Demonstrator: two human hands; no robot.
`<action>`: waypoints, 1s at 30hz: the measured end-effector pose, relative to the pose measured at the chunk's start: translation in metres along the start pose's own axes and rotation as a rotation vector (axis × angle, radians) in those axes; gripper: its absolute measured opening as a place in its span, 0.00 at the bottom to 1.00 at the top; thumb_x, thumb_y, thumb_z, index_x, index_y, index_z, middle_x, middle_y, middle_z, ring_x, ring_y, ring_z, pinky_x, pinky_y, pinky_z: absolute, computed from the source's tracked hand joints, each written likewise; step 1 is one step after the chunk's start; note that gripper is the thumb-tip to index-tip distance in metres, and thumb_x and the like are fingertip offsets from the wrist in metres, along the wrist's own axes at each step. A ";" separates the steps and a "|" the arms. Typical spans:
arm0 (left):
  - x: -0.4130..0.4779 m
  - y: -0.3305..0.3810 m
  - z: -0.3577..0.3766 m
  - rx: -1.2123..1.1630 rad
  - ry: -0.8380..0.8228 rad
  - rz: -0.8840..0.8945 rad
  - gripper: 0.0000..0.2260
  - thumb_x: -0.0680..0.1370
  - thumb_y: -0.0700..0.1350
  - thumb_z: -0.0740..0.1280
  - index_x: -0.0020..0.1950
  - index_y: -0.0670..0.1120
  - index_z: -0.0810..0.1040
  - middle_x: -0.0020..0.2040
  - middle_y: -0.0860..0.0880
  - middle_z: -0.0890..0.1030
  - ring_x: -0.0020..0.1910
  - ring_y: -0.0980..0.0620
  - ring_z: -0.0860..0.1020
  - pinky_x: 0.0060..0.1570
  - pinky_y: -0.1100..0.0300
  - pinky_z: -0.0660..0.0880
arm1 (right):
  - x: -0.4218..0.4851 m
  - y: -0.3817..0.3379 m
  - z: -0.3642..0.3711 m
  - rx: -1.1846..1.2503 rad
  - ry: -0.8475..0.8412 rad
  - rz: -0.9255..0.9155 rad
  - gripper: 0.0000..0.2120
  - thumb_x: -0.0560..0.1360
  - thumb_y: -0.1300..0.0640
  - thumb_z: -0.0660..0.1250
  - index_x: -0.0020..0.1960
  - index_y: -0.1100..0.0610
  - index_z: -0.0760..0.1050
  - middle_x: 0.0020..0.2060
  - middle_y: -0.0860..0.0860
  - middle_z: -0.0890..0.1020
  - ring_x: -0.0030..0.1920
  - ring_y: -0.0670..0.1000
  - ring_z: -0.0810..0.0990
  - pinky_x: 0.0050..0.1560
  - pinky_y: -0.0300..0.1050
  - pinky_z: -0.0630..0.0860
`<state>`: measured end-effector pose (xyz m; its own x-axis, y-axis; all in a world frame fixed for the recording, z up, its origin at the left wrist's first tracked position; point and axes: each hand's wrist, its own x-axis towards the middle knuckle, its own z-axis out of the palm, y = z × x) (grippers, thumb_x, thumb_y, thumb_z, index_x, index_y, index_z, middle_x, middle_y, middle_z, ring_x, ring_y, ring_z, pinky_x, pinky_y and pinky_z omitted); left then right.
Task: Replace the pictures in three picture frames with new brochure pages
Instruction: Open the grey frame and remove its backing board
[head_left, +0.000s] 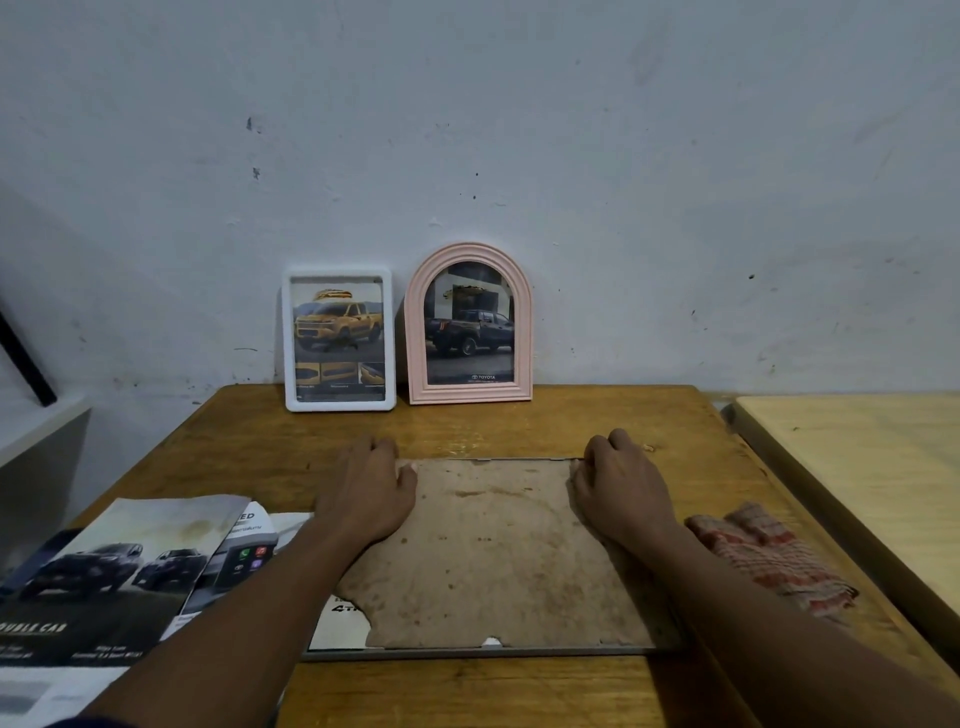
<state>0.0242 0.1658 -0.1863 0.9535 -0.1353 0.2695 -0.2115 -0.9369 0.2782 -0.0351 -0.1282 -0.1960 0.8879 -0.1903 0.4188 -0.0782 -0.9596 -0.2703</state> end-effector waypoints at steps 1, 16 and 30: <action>0.000 0.000 0.001 -0.027 0.006 -0.001 0.15 0.82 0.56 0.61 0.58 0.47 0.76 0.56 0.47 0.76 0.52 0.48 0.75 0.47 0.53 0.73 | 0.000 0.000 0.000 -0.003 0.004 0.002 0.13 0.80 0.48 0.59 0.53 0.57 0.75 0.46 0.51 0.73 0.43 0.50 0.72 0.41 0.47 0.76; 0.003 0.001 -0.001 -0.057 0.049 -0.008 0.16 0.81 0.58 0.62 0.57 0.46 0.73 0.56 0.46 0.74 0.49 0.48 0.74 0.46 0.52 0.74 | -0.002 -0.003 -0.001 -0.011 -0.008 -0.021 0.18 0.82 0.44 0.55 0.56 0.55 0.76 0.48 0.50 0.74 0.46 0.49 0.73 0.44 0.46 0.76; 0.001 0.018 0.007 -0.032 0.012 0.206 0.13 0.82 0.57 0.60 0.60 0.53 0.77 0.57 0.53 0.77 0.54 0.52 0.76 0.59 0.49 0.72 | -0.001 -0.011 -0.012 -0.009 -0.157 -0.211 0.18 0.80 0.42 0.56 0.62 0.50 0.74 0.57 0.49 0.75 0.55 0.49 0.69 0.56 0.50 0.71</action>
<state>0.0232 0.1470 -0.1872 0.8867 -0.3190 0.3346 -0.4088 -0.8791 0.2452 -0.0410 -0.1203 -0.1831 0.9443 0.0476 0.3255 0.1124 -0.9766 -0.1834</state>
